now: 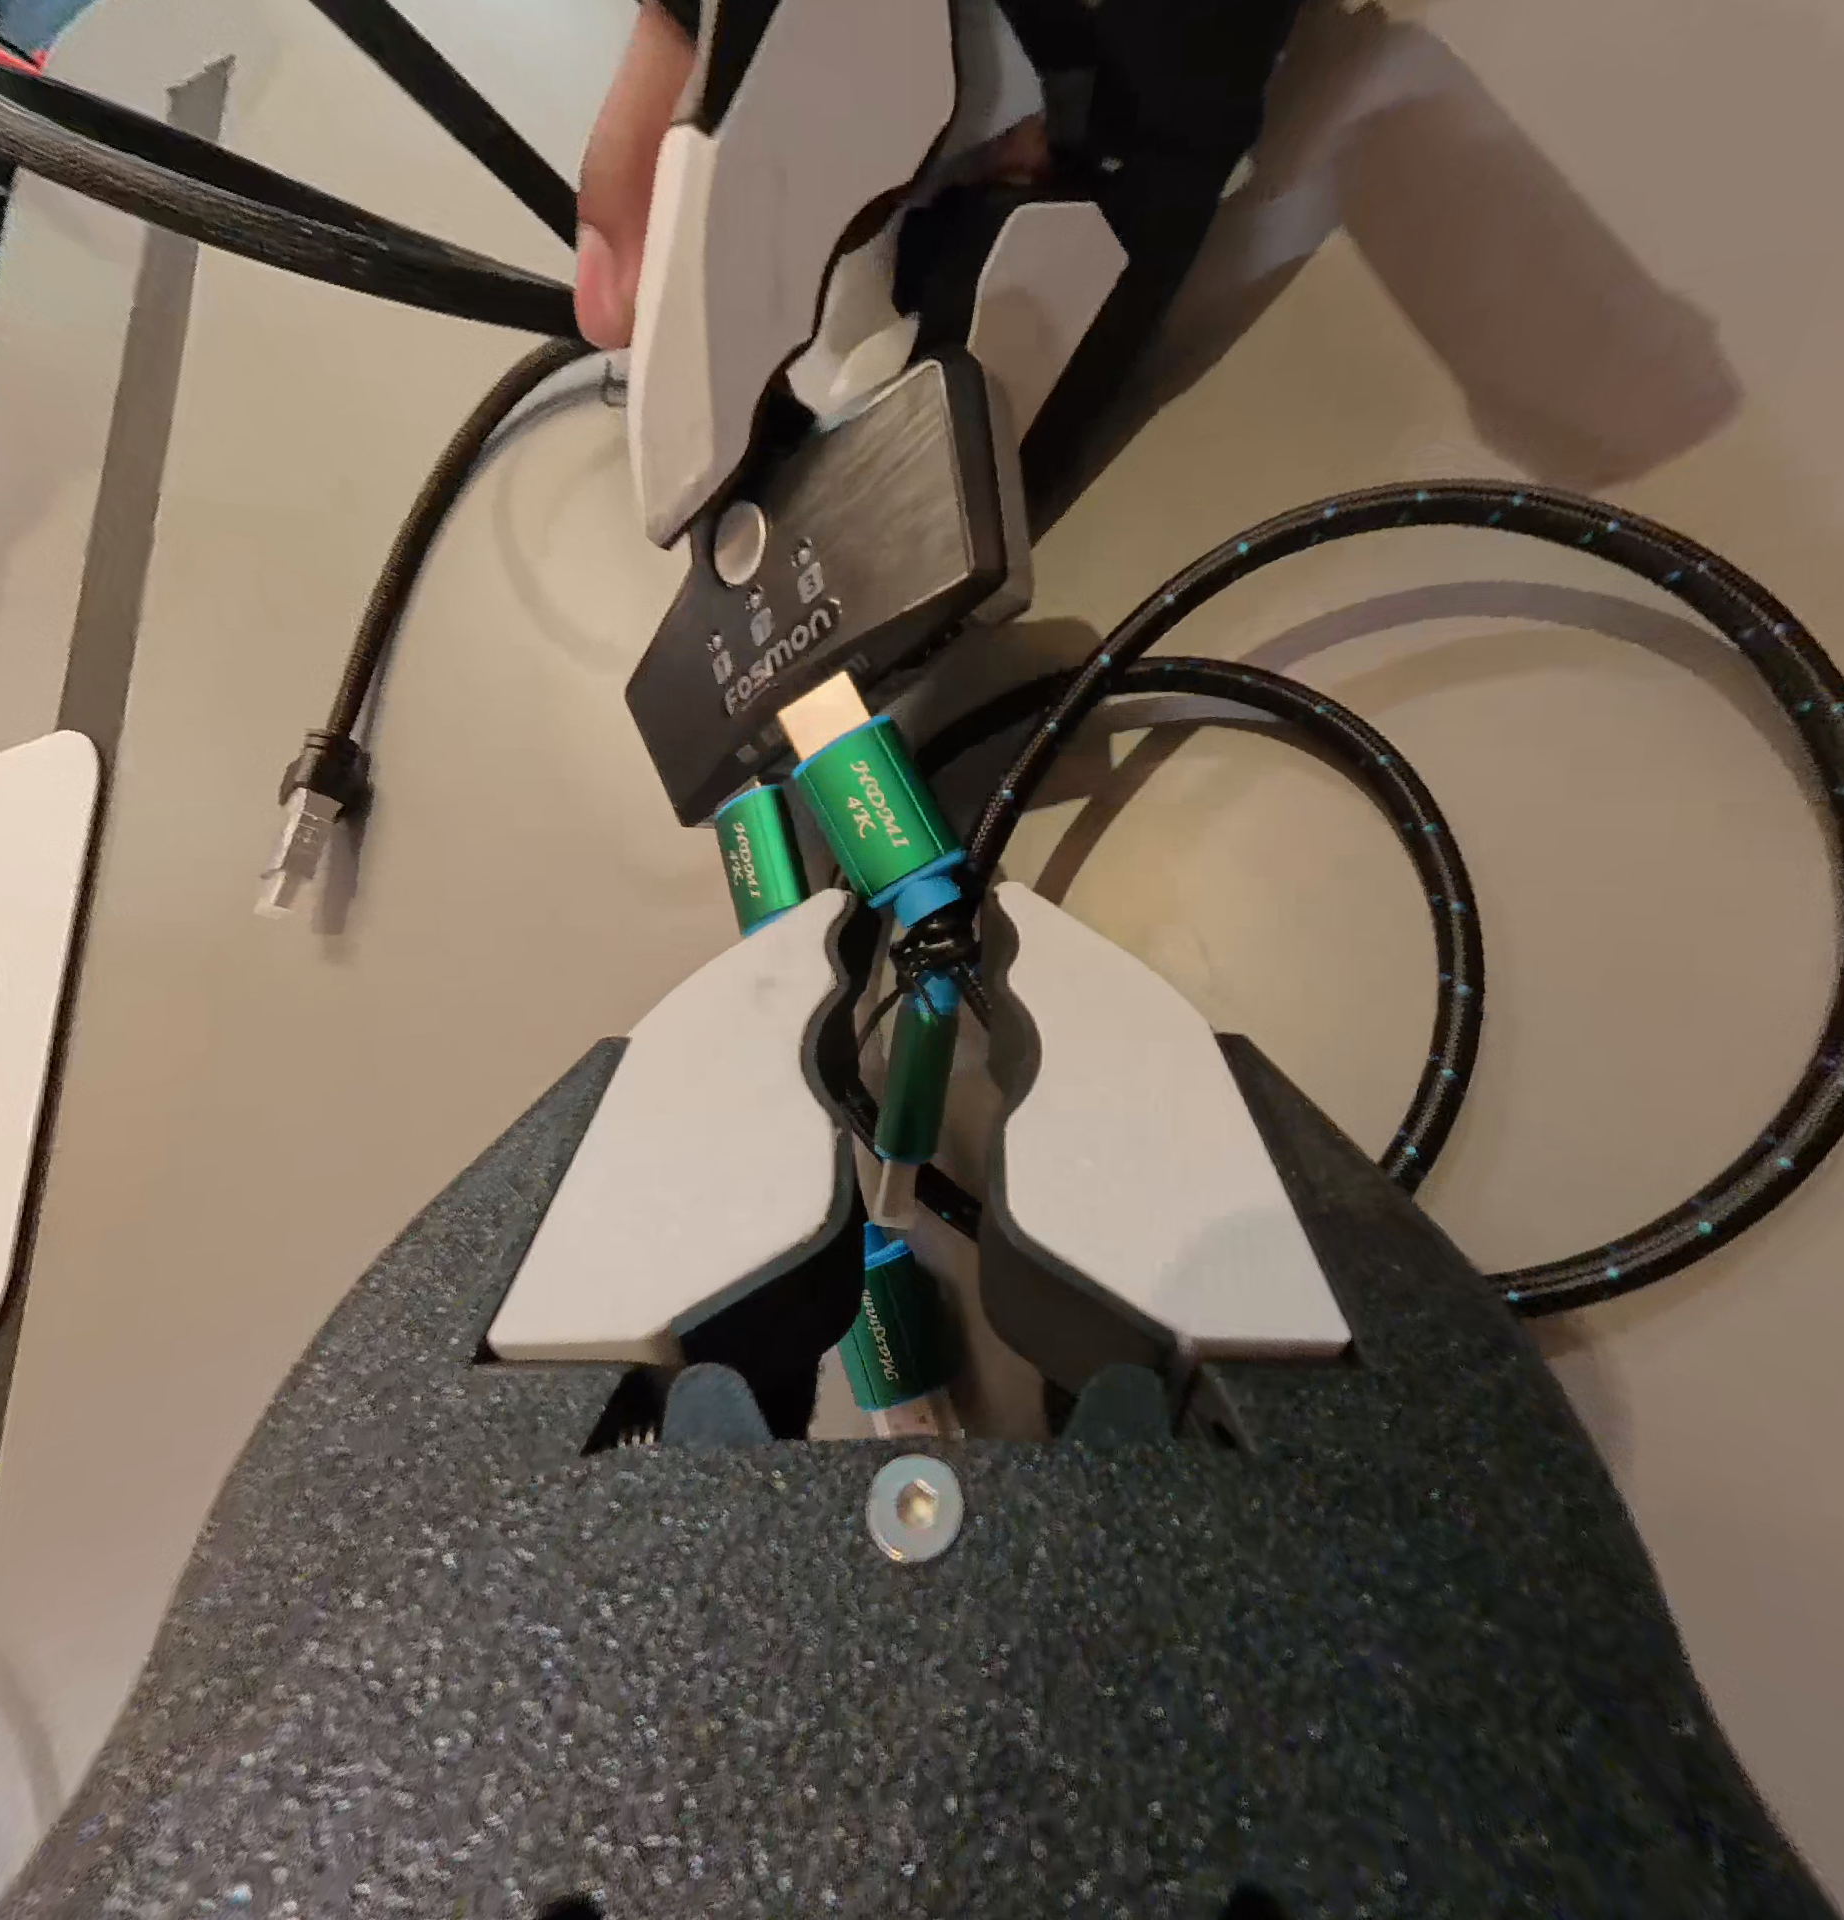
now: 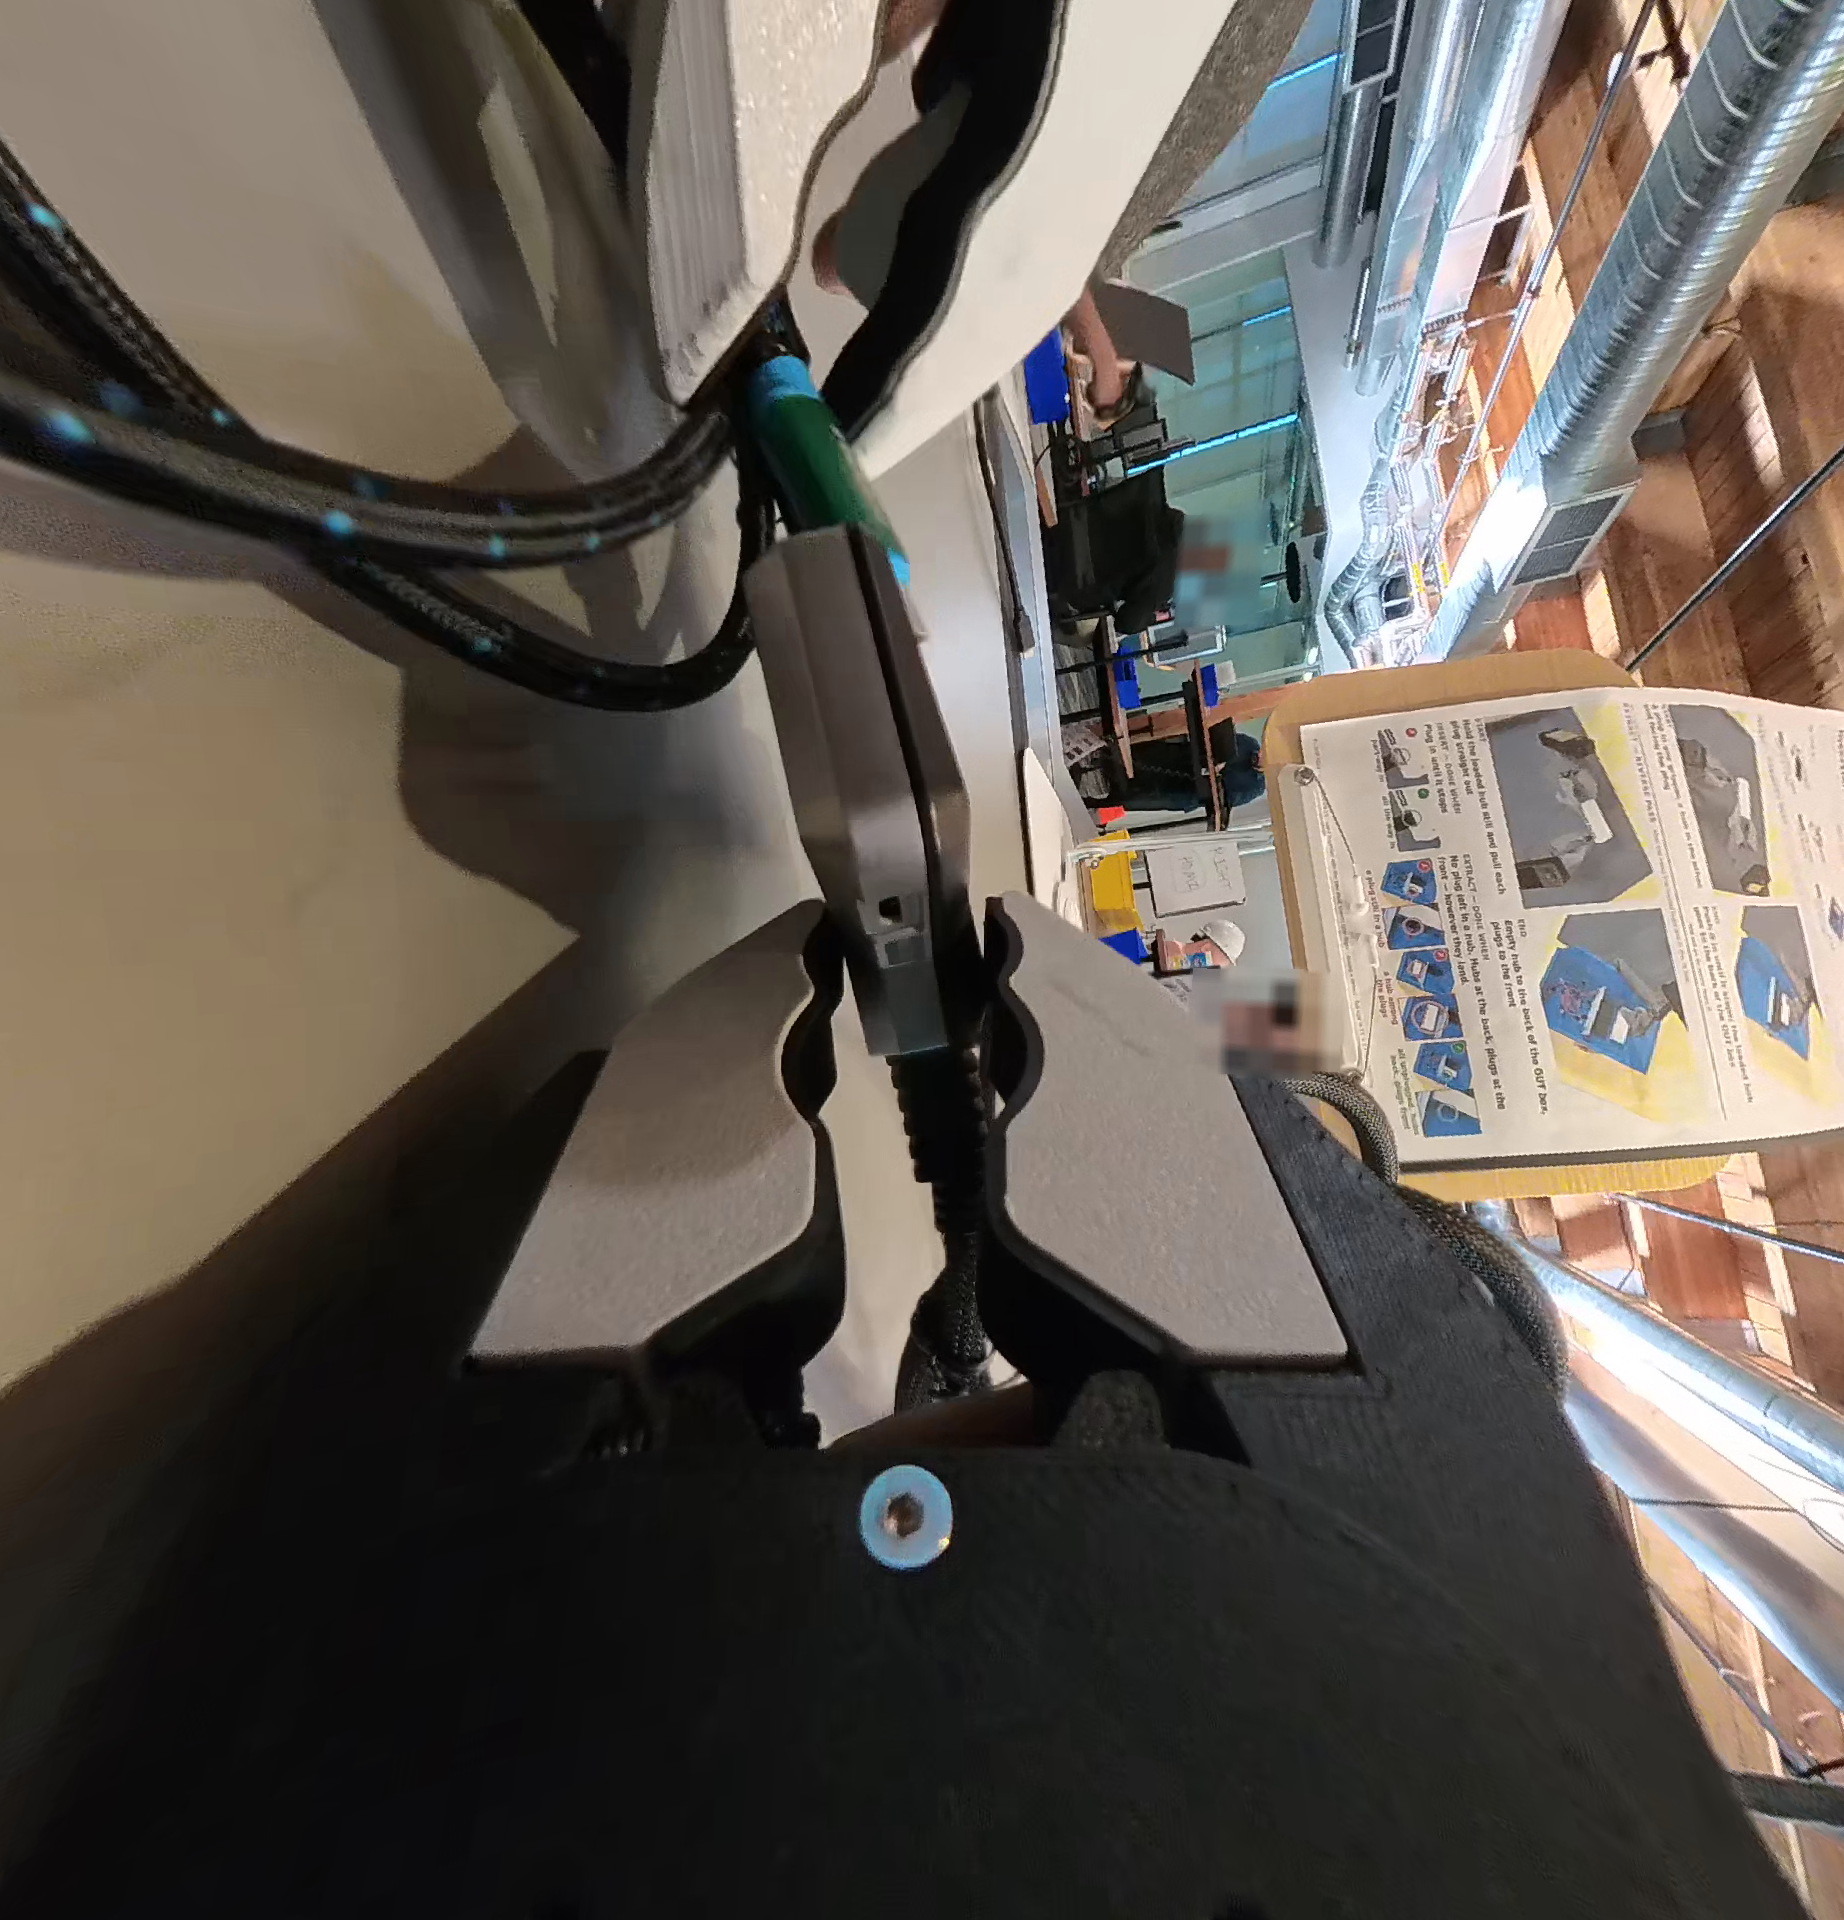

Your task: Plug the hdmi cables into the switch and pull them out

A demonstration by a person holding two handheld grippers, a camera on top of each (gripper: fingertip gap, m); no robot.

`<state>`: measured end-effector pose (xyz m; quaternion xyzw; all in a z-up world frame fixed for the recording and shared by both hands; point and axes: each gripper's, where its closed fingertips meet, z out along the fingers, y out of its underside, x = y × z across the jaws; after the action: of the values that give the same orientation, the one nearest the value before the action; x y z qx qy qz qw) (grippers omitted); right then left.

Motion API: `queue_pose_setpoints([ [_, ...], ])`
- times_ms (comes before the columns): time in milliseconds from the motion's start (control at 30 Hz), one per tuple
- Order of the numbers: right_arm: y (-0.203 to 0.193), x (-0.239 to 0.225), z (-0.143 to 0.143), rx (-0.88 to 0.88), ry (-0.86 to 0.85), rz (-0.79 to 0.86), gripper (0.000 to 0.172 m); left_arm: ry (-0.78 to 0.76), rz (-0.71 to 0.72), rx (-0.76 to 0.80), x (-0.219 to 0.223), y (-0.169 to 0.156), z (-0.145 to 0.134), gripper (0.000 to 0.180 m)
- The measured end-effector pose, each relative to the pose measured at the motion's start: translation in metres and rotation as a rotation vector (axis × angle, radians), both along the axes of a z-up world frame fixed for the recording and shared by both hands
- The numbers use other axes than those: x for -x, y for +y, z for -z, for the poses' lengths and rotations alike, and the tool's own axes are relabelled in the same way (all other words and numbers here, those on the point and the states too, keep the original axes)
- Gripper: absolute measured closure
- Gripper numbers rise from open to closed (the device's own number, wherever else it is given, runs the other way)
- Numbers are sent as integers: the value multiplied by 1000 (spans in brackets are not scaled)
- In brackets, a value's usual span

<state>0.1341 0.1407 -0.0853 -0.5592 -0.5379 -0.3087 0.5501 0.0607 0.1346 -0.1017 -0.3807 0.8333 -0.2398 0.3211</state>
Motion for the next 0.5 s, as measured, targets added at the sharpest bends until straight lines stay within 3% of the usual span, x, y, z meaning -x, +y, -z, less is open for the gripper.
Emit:
queue_pose_setpoints([
  [233, -2, 5, 1, -4, -23, -30, 146, 133, -65, 149, 8, -2, 6, 166],
  [500, -1, 6, 3, -1, -36, -33, 146, 150, -115, 197, 7, 0, 6, 166],
])
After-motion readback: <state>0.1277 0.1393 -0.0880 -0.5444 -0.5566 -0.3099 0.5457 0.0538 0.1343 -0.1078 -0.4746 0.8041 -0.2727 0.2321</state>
